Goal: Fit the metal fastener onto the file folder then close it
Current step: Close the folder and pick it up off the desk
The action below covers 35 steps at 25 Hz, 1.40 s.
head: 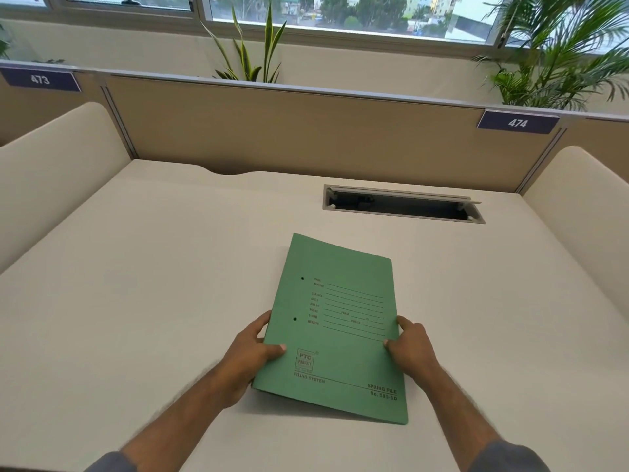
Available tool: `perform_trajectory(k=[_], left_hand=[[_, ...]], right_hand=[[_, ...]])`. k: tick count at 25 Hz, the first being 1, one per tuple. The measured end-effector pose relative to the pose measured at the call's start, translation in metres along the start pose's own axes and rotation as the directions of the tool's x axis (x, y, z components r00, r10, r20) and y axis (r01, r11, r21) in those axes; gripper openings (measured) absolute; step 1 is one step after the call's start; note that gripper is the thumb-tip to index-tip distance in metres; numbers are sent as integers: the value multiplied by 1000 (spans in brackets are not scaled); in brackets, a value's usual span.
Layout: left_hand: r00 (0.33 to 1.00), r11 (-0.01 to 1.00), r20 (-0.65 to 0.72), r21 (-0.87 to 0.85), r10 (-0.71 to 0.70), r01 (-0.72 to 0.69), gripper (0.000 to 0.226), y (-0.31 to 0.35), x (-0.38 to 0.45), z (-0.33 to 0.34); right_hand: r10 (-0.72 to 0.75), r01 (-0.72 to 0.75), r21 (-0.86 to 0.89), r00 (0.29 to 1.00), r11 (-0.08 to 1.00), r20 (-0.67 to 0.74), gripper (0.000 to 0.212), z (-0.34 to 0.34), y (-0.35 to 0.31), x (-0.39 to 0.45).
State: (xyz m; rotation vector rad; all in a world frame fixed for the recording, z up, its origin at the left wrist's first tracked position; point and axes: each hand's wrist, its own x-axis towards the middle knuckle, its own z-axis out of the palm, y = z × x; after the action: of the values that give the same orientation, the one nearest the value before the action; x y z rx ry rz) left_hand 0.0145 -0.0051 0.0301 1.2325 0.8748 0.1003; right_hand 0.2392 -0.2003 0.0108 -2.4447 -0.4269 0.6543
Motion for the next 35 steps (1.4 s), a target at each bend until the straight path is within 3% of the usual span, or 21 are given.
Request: perform_trajectory(k=[3,7,11,15,24,35], left_hand=[[999,994,-12,-98,43,-44,65,-2,0,5],[993,964,-47,-239,107,-115,61,5,0,4],[977,925,-132,-322,169,-204,59,21,6,-5],[959,905,-170,-327,225,-270,56,44,17,-20],[866,853,-367,-267,340,-448,43,94,55,-52],[818,896,-473,-120,327,-427,41,167,159,-117]], right_hand=[[18,-24,133,999,991,45,51,-4,-1,-1],[55,-60,323,998,944,23,72,-13,-8,-7],[-57,-70,613,981,787,185,38,-26,-29,-18],[-197,-3,717,961,697,196,31,-29,-51,-18],[-181,20,738,974,674,139,40,-16,-101,19],[-112,44,556,990,830,89,65,14,-189,103]])
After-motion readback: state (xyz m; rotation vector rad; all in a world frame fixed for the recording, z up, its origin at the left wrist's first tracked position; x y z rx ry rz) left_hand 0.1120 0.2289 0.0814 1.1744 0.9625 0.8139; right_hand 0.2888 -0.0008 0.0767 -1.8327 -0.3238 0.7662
